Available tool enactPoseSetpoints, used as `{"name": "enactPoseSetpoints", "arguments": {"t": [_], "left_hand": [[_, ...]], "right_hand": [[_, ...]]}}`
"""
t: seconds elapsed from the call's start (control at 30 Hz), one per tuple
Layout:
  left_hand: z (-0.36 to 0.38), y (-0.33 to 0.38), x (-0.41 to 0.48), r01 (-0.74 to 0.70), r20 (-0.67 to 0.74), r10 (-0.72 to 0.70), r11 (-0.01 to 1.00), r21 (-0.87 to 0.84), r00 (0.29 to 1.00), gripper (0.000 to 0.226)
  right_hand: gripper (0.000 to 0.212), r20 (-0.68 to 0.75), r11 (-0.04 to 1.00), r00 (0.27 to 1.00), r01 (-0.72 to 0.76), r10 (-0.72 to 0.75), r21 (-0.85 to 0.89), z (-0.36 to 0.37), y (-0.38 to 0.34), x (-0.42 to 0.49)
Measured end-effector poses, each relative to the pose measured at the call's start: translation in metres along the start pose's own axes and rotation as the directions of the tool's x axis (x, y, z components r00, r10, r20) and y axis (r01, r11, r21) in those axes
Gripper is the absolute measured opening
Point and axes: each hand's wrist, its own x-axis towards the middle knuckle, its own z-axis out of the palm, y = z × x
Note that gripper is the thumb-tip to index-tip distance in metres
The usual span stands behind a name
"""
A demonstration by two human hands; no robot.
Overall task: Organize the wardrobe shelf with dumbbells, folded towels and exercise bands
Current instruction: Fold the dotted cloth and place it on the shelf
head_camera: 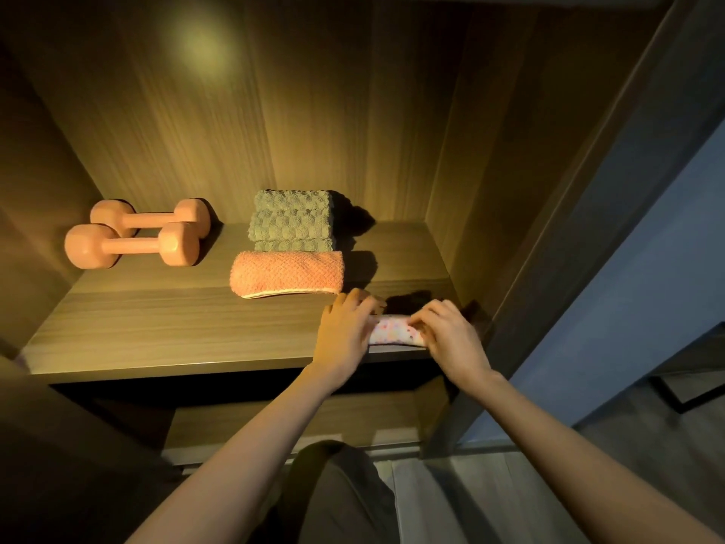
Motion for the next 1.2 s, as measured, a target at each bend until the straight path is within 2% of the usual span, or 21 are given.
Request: {"name": "enactPoseSetpoints", "arguments": {"t": [0.07, 0.2, 0.3, 0.43, 0.63, 0.8, 0.9, 0.97, 1.0, 1.07, 1.13, 1.2], "left_hand": [[0.0, 0.0, 0.0, -0.166, 0.101, 0.16, 0.985, 0.044, 0.982, 0.04], [0.003, 0.002, -0.006, -0.158, 0.187, 0.15, 0.987, 0.028, 0.971, 0.051], [0.002, 0.0, -0.012, -0.172, 0.162, 0.164, 0.984, 0.038, 0.973, 0.041], [-0.006, -0.021, -0.027, -0.161, 0.126, 0.155, 0.986, 0.043, 0.98, 0.035], [-0.041, -0.072, -0.049, -0.008, 0.078, -0.001, 0.993, 0.122, 0.997, 0.034], [-0.06, -0.106, -0.056, 0.128, 0.056, -0.137, 0.983, 0.133, 0.989, 0.027], [-0.063, -0.117, -0.055, 0.202, 0.043, -0.205, 0.978, 0.06, 0.978, 0.026], [-0.063, -0.121, -0.052, 0.3, 0.027, -0.299, 0.952, -0.06, 0.954, 0.027], [-0.062, -0.123, -0.051, 0.346, 0.011, -0.348, 0.928, -0.14, 0.937, 0.026], [-0.059, -0.124, -0.047, 0.409, -0.032, -0.435, 0.867, -0.284, 0.9, 0.019], [-0.056, -0.121, -0.042, 0.462, -0.046, -0.514, 0.804, -0.376, 0.857, 0.012], [-0.053, -0.115, -0.038, 0.529, -0.009, -0.603, 0.708, -0.469, 0.798, 0.007]], "right_hand": [[0.033, 0.059, 0.995, 0.995, 0.086, -0.083, -0.056, -0.001, 0.002, -0.006], [0.038, 0.08, 1.0, 0.997, 0.016, -0.016, 0.007, -0.002, 0.003, -0.015], [0.033, 0.093, 0.989, 0.995, -0.042, 0.029, 0.139, -0.004, -0.002, -0.012], [0.035, 0.19, 0.982, 0.982, -0.027, -0.009, 0.185, 0.001, -0.021, -0.004], [0.053, 0.322, 0.984, 0.942, 0.044, -0.099, 0.172, 0.033, -0.073, 0.017], [0.048, 0.34, 0.973, 0.929, 0.074, -0.147, 0.217, 0.057, -0.102, 0.039], [0.046, 0.411, 0.976, 0.894, 0.108, -0.179, 0.191, 0.065, -0.11, 0.056], [0.044, 0.452, 0.975, 0.871, 0.117, -0.193, 0.191, 0.066, -0.113, 0.065], [0.042, 0.441, 0.974, 0.878, 0.101, -0.184, 0.205, 0.066, -0.114, 0.068], [0.035, 0.325, 0.971, 0.94, 0.027, -0.106, 0.239, 0.068, -0.118, 0.071], [0.022, 0.159, 0.958, 0.985, -0.115, 0.074, 0.263, 0.07, -0.122, 0.071], [0.016, 0.084, 0.909, 0.96, -0.28, 0.267, 0.309, 0.072, -0.129, 0.07]]}}
